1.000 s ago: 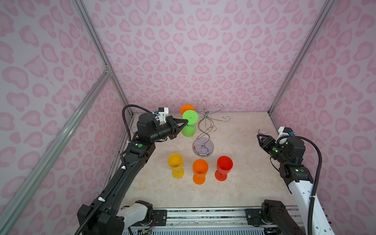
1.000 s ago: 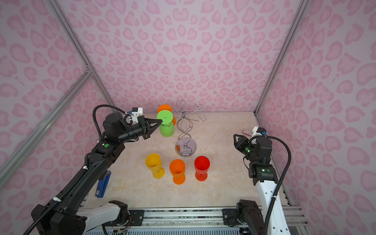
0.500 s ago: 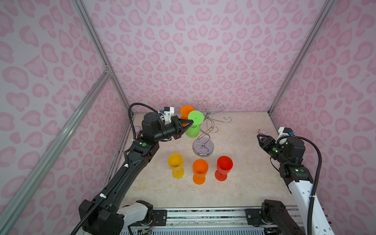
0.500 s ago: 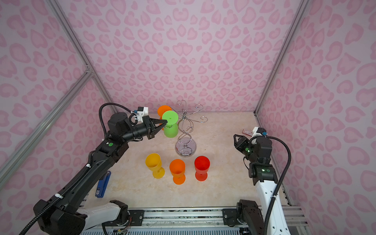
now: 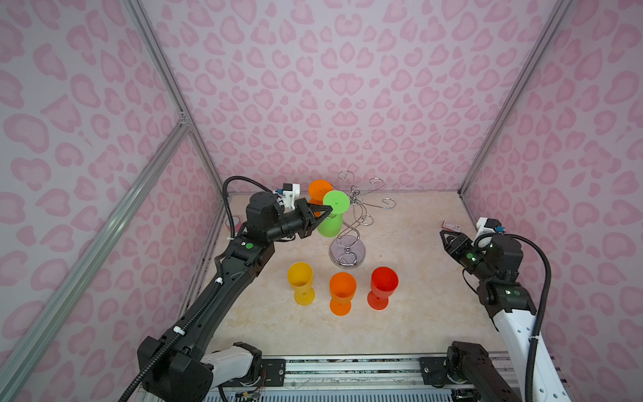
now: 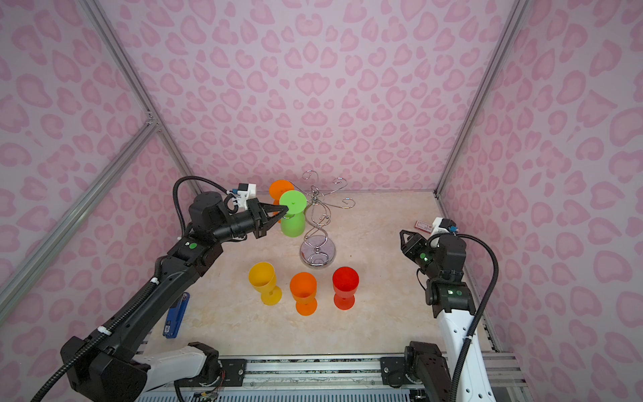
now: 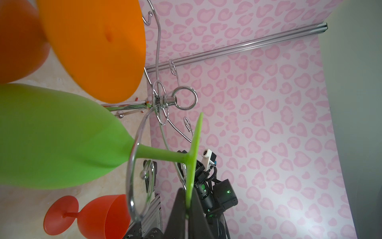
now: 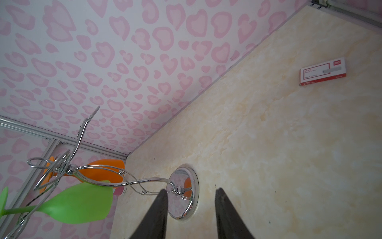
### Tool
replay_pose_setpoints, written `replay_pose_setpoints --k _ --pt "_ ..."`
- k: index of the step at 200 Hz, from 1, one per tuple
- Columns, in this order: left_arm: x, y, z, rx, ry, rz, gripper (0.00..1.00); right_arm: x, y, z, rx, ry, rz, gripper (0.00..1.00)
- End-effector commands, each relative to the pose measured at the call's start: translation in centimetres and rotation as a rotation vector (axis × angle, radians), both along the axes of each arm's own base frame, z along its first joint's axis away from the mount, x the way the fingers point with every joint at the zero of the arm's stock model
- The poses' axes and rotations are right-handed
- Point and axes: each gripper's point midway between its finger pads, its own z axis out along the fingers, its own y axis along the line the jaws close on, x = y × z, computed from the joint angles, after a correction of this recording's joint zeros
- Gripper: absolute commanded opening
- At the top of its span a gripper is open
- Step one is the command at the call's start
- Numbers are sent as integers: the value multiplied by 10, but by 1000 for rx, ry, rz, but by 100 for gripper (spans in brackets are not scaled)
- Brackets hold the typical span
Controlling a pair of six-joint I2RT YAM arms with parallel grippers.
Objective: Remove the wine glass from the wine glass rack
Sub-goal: 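Slide the green glass off the rack hook with the left gripper, then lift the green glass up and away from the rack with the left gripper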
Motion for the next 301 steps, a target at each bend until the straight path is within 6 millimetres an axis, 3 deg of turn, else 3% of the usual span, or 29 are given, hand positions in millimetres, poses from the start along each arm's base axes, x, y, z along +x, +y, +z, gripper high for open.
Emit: replay_pose_setpoints --k 1,168,301 --pt "-3 -2 15 -12 -49 -19 2 2 1 4 2 -20 7 39" --pt "-13 -12 12 -48 34 -110 2 4 1 1 15 -13 4 39" --pt "-51 0 29 -70 -18 -130 2 2 1 1 12 -13 4 39"
